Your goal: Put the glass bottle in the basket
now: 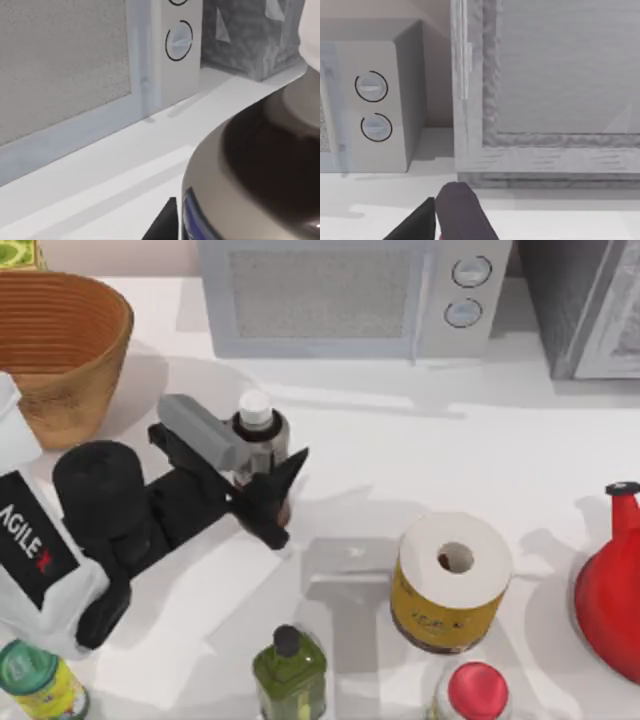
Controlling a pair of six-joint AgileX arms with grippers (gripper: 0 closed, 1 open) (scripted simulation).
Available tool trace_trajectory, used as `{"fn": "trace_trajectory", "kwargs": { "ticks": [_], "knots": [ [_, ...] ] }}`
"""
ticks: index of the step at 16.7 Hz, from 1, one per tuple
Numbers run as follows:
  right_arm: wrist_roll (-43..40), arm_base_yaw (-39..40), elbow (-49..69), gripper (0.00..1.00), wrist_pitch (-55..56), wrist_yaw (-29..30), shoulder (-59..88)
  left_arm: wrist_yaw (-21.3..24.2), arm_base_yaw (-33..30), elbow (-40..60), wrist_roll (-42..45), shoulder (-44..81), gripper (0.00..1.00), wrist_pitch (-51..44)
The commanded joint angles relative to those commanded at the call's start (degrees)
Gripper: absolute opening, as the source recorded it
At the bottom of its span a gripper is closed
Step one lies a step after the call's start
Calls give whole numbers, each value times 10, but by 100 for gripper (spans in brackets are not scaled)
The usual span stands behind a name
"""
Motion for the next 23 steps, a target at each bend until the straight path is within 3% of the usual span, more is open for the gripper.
{"fn": "trace_trajectory", "kwargs": {
  "ticks": [5, 10, 14, 19, 23],
  "knots": [
    [0, 0, 0, 100, 0, 0, 0, -17, 62, 105, 16, -90, 0, -145],
    [0, 0, 0, 100, 0, 0, 0, -59, 134, 253, 10, -234, 0, -405],
    [0, 0, 0, 100, 0, 0, 0, -103, 196, 297, -1, -284, 0, -565],
    [0, 0, 0, 100, 0, 0, 0, -172, 272, 312, -25, -345, 0, -649],
    [0, 0, 0, 100, 0, 0, 0, -183, 284, 313, -30, -363, 0, -668]
  ]
}}
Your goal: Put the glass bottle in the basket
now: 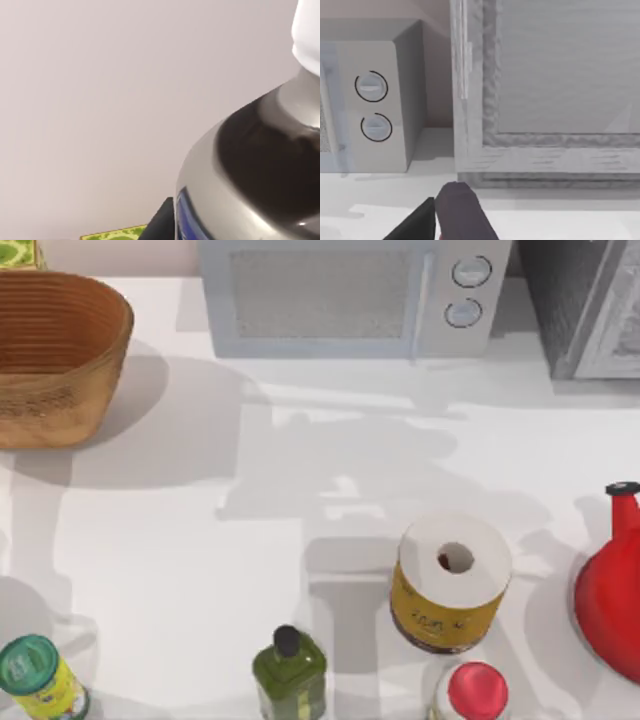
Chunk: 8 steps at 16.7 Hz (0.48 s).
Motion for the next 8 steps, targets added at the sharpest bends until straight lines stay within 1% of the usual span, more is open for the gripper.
{"fn": "trace_trajectory", "kwargs": {
  "ticks": [4, 8],
  "knots": [
    [0, 0, 0, 100, 0, 0, 0, 1, -3, 0, 2, 4, 0, 3],
    [0, 0, 0, 100, 0, 0, 0, -1, -4, 4, 2, 47, 0, 40]
  ]
}}
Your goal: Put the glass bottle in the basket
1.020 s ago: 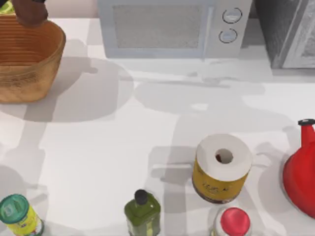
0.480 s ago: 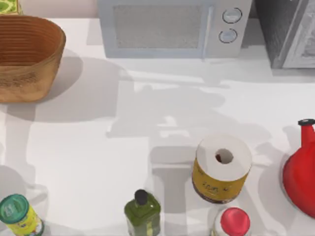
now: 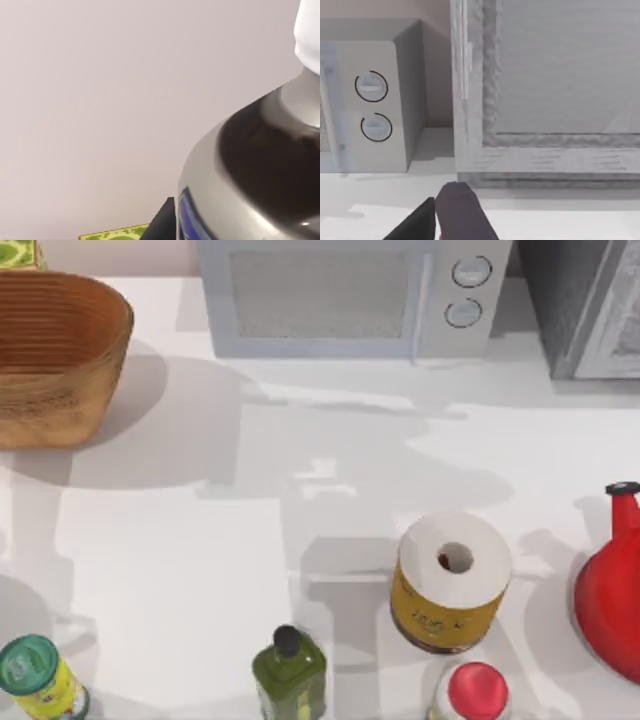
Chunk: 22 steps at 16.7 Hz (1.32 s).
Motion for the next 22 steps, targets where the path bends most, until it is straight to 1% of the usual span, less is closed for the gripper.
{"fn": "trace_trajectory", "kwargs": {
  "ticks": [7, 11, 22],
  "knots": [
    [0, 0, 0, 100, 0, 0, 0, -4, -2, 6, -2, 72, 0, 69],
    [0, 0, 0, 100, 0, 0, 0, -4, -3, 6, -2, 74, 0, 72],
    [0, 0, 0, 100, 0, 0, 0, -4, -3, 6, -2, 74, 83, 72]
  ]
}}
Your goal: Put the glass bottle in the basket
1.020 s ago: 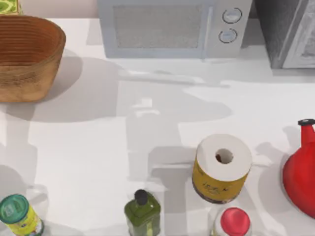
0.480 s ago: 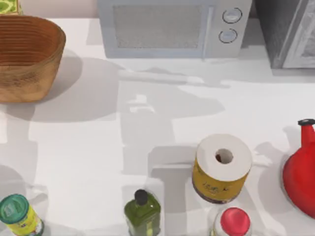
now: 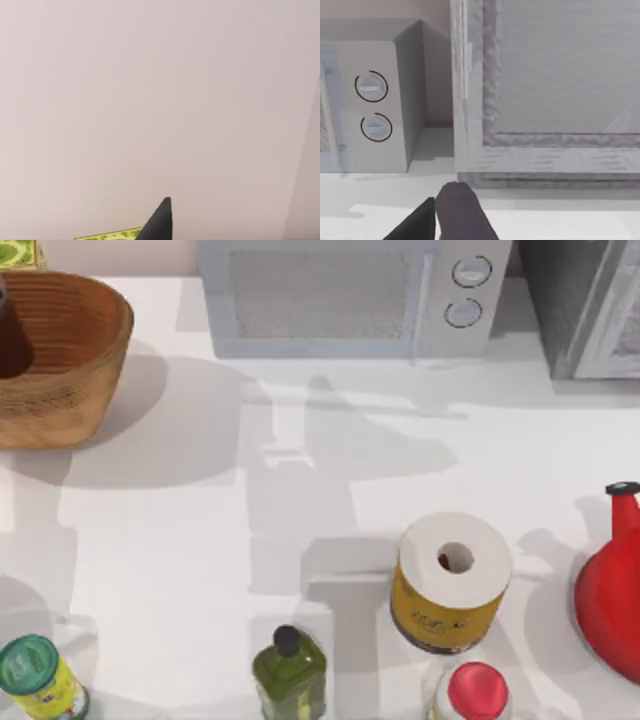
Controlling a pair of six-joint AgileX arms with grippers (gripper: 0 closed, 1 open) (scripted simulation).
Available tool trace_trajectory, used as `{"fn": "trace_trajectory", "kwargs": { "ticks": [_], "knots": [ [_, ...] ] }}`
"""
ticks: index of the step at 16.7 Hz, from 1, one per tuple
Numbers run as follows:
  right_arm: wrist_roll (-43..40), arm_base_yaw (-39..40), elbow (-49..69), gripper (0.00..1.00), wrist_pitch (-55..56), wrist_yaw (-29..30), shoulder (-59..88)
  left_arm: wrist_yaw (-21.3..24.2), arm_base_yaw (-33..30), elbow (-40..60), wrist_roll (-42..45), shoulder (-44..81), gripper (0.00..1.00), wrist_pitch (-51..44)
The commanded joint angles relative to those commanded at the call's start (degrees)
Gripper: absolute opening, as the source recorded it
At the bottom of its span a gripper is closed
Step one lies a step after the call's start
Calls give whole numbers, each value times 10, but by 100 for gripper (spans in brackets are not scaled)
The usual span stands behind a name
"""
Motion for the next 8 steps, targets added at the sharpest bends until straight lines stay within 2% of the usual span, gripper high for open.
{"fn": "trace_trajectory", "kwargs": {
  "ticks": [2, 8],
  "knots": [
    [0, 0, 0, 100, 0, 0, 0, 0, 0, 0, 0, 0, 98, 0],
    [0, 0, 0, 100, 0, 0, 0, 0, 0, 0, 0, 0, 100, 0]
  ]
}}
